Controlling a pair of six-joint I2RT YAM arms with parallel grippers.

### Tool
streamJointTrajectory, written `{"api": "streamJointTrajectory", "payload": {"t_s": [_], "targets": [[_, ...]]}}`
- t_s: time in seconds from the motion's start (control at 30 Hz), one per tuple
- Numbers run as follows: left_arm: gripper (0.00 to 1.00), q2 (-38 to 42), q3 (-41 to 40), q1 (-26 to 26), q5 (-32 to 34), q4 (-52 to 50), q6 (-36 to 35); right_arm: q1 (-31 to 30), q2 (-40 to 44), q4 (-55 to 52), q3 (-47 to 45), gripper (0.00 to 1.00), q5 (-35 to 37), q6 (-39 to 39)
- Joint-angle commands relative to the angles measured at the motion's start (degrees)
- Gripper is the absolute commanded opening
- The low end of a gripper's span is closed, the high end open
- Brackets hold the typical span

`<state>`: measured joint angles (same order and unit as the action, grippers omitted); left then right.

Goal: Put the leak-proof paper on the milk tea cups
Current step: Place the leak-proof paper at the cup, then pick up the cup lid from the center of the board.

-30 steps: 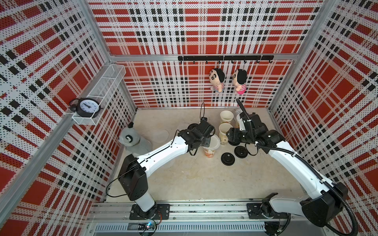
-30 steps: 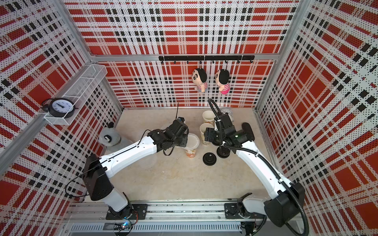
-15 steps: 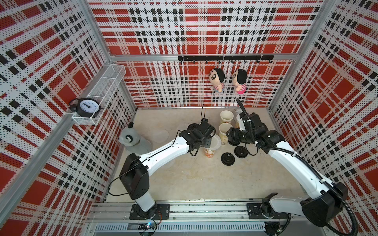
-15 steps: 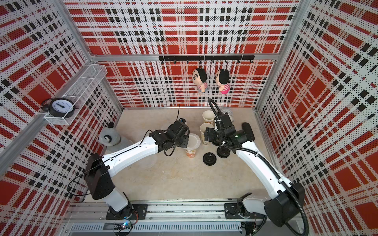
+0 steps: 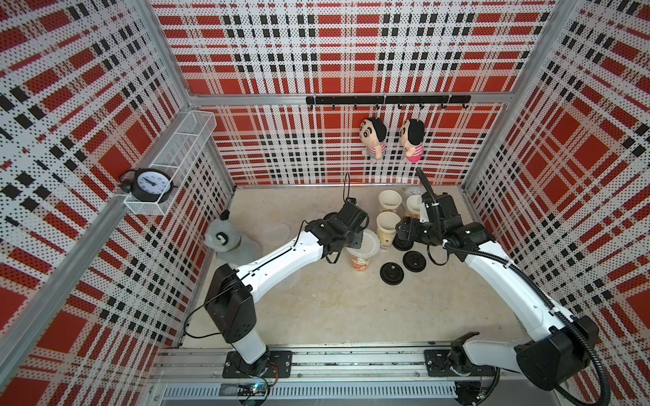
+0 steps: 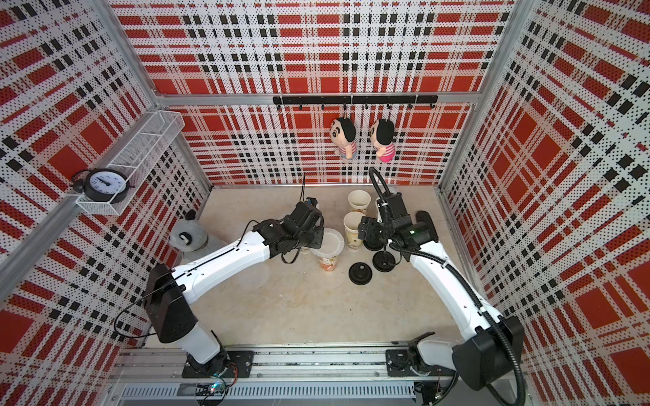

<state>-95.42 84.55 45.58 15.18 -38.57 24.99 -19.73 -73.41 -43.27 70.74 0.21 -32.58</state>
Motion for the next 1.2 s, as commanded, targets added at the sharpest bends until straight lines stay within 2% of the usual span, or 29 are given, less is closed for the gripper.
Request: {"api": "streamJointTrajectory", "payload": {"t_s": [0.0, 0.13, 0.27, 0.47, 0.63, 0.8, 1.0, 1.17], "targets": [[0.53, 1.96, 1.84, -0.49, -1.33, 0.42, -1.02, 5.09, 0.28, -1.41, -2.6, 0.85, -0.07, 0.48], [0.55, 3.36, 2.69, -0.52, -2.17, 0.42, -1.43, 12.37, -1.2, 0.18, -6.56, 0.87, -1.44, 3.45], [0.59, 5.85, 3.0, -1.23, -2.58, 0.84, -1.88, 17.96, -6.63, 4.59, -9.53, 0.89, -3.51, 4.92], [0.67, 11.27, -0.61, -4.2, -5.5, 3.27, -1.84, 21.59, -16.86, 8.49, -7.31, 0.94, -3.9, 6.69], [0.71, 13.73, -3.74, -5.46, -5.6, 4.08, -1.36, 24.09, -22.71, 10.88, -5.24, 0.92, -5.38, 6.93], [0.73, 15.08, -5.96, -5.77, -5.68, 5.23, -0.76, 23.87, -23.63, 11.51, -7.86, 0.87, -6.08, 6.14], [0.75, 15.18, -6.16, -5.94, -5.86, 5.48, -0.49, 17.38, -18.34, 10.99, -14.42, 0.89, -2.08, 4.17], [0.75, 15.26, -6.41, -5.92, -6.73, 5.63, -0.39, 13.81, -16.16, 9.41, -15.86, 0.89, 1.71, 2.09]]}}
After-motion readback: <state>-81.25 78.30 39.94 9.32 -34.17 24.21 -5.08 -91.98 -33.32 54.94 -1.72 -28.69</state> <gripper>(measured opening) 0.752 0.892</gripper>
